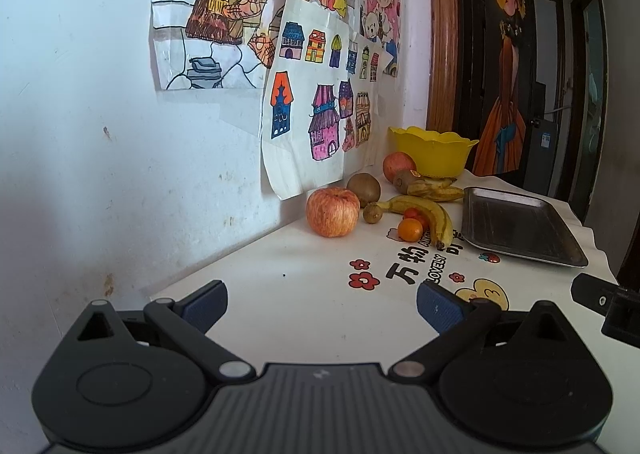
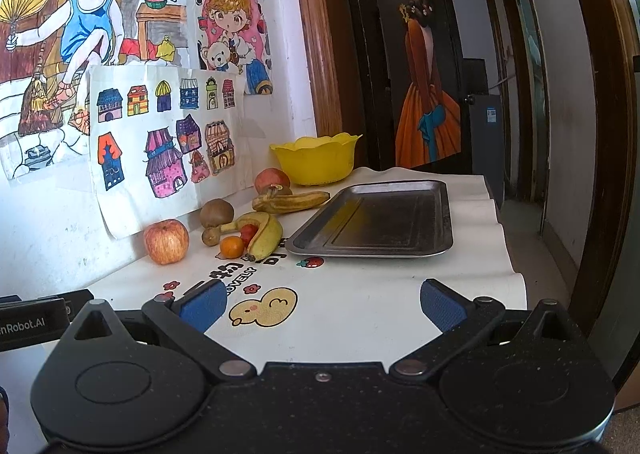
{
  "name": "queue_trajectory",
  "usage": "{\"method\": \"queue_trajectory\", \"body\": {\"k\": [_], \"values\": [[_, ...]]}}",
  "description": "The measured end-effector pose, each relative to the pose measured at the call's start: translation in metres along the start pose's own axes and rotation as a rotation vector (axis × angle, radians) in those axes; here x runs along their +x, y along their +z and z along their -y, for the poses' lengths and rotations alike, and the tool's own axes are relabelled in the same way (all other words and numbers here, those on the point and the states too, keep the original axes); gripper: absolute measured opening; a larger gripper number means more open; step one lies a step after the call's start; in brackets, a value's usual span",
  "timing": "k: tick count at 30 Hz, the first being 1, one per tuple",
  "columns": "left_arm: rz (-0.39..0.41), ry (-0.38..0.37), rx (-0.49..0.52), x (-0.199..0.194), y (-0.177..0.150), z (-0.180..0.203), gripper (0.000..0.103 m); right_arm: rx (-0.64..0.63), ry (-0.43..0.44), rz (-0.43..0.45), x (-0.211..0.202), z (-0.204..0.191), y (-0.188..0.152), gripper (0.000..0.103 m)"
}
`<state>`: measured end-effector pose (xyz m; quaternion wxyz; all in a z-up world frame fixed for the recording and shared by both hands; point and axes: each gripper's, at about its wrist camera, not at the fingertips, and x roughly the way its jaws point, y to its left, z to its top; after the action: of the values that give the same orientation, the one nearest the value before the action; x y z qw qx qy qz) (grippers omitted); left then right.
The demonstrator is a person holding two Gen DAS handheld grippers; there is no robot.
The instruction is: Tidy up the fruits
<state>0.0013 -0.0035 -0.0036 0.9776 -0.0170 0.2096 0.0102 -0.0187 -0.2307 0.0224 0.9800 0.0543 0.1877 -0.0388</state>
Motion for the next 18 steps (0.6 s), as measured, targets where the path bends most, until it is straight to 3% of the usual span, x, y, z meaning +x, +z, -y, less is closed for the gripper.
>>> {"method": "queue_trajectory", "body": {"k": [18], "values": [[-0.004,-0.005,0.004,-0.0009,-0.0007,0.001,0.103,-0.002,0.004,-0.011,0.0004,-0.0035,-0.0014,0.102]]}}
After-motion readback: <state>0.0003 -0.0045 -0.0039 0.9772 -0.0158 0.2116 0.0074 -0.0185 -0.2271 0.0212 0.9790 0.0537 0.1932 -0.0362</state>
